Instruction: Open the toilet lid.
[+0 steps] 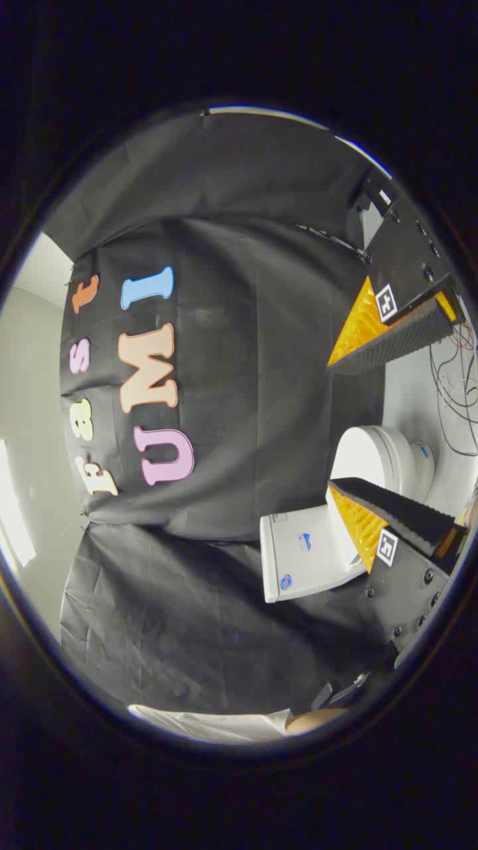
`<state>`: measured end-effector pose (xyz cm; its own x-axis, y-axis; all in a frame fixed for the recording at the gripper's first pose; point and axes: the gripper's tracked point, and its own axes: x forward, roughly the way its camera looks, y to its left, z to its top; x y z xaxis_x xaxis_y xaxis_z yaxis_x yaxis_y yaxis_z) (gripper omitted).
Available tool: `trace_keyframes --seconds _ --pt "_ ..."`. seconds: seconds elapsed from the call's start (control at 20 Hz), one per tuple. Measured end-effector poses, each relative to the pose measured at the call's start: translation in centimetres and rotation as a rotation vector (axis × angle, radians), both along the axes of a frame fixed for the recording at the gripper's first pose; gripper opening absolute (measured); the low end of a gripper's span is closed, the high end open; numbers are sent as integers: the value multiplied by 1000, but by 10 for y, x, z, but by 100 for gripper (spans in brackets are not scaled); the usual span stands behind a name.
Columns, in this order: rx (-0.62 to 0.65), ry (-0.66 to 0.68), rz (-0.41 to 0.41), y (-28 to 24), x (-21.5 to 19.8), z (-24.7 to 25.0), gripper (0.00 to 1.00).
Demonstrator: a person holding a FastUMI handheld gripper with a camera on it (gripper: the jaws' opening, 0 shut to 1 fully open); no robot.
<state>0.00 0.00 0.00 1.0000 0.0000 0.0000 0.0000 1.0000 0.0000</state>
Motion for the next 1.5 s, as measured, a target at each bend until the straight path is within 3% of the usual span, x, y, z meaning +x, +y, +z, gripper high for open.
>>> trace_keyframes --seconds 0.8,1.0,1.5 --pt "-5 5 -1 -2 5 -4 94" --pt "-3 12 -3 0 33 -2 91" --pt "-2 -6 10 4 55 2 90"
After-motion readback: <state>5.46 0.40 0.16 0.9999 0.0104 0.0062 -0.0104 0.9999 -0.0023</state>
